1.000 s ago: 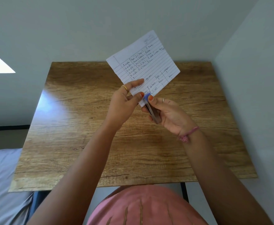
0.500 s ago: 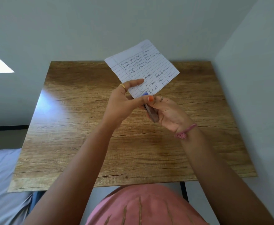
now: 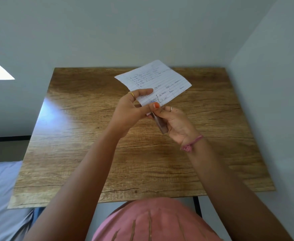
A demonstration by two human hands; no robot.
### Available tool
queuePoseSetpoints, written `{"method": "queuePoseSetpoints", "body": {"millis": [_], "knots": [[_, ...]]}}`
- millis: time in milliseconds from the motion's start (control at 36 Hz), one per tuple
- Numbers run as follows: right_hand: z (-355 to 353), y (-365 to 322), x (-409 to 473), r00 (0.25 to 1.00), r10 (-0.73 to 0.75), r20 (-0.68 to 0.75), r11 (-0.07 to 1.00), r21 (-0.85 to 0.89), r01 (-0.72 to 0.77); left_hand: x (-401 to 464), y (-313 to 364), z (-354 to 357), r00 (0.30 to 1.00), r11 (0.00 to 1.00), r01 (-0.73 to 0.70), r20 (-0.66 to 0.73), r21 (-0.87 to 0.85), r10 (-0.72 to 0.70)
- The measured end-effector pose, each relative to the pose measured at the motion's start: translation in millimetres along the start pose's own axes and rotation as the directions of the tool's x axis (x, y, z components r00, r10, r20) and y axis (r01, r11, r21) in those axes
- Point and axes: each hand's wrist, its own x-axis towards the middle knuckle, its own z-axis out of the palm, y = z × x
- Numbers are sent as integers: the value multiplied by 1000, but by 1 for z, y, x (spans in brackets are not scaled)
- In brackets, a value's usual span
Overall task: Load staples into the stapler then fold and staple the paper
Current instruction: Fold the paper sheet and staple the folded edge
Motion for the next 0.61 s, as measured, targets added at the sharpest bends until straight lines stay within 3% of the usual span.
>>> {"method": "queuePoseSetpoints", "body": {"millis": [222, 333, 611], "knots": [[-9, -3, 0, 987, 5, 161, 989, 143, -29, 3, 1, -12, 998, 993, 50, 42, -110, -45], [-17, -8, 0, 987, 14, 161, 988, 149, -39, 3, 2, -14, 998, 992, 48, 33, -117, -44], [-23, -14, -4, 980, 11, 199, 968, 243, -60, 4, 4, -18, 999, 999, 36, 27, 0, -36]]}}
